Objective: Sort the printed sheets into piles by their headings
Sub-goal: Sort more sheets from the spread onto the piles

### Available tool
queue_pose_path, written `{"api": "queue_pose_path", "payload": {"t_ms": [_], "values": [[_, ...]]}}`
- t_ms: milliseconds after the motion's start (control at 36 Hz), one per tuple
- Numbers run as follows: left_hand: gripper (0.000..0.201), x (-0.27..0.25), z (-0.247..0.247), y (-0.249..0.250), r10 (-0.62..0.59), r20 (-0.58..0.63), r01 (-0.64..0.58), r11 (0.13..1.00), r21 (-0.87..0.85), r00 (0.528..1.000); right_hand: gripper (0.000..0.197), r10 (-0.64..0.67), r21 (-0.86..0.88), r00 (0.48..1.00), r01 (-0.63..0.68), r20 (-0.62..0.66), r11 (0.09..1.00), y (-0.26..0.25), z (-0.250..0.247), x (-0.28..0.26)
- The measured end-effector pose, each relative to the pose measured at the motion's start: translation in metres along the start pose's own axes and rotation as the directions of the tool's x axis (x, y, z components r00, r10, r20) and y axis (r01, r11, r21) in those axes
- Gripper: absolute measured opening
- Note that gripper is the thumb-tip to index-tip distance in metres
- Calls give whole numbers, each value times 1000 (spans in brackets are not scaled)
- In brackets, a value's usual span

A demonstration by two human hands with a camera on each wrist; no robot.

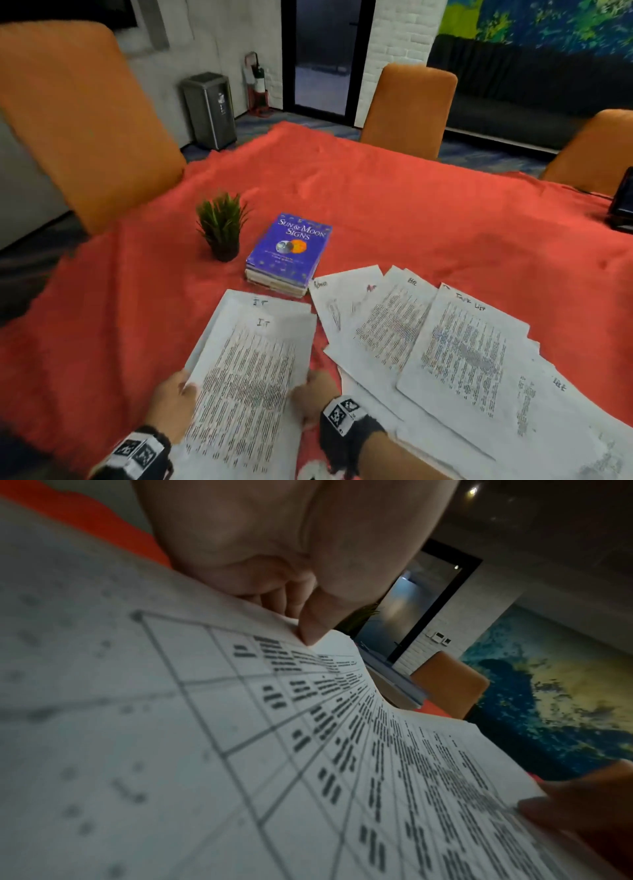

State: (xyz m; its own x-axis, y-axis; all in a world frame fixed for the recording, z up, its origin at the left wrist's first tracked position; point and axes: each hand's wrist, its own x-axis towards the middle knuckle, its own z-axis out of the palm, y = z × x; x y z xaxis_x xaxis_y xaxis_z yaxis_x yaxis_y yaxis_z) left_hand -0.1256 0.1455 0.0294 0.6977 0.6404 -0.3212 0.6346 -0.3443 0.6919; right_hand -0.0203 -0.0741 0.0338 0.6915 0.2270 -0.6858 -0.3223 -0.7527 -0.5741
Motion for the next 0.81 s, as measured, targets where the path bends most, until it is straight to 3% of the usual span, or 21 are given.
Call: {"api": "queue_pose_path", "payload": {"t_ms": [139, 361, 583, 722, 806], "values": [[12, 25, -12, -4, -30, -30, 31, 999, 18, 999, 38, 9, 29, 999, -10, 38, 1000, -25, 7, 13], [14, 54, -14, 7, -11, -25, 13, 999, 52, 1000, 32, 69, 81, 998, -69, -5, 994, -38, 12, 40], [14, 60, -4, 9, -2, 6, 2, 998, 64, 1000, 21, 53, -15, 994, -55, -99, 998, -37, 13, 46], [26, 57, -5, 9, -16, -16, 17, 993, 119, 1000, 31, 63, -31, 981, -69, -182, 997, -40, 10, 32], [39, 56, -10, 3, -93, -5, 92, 974, 206, 996, 48, 61, -32, 969, -70, -240, 997, -38, 12, 25]]}}
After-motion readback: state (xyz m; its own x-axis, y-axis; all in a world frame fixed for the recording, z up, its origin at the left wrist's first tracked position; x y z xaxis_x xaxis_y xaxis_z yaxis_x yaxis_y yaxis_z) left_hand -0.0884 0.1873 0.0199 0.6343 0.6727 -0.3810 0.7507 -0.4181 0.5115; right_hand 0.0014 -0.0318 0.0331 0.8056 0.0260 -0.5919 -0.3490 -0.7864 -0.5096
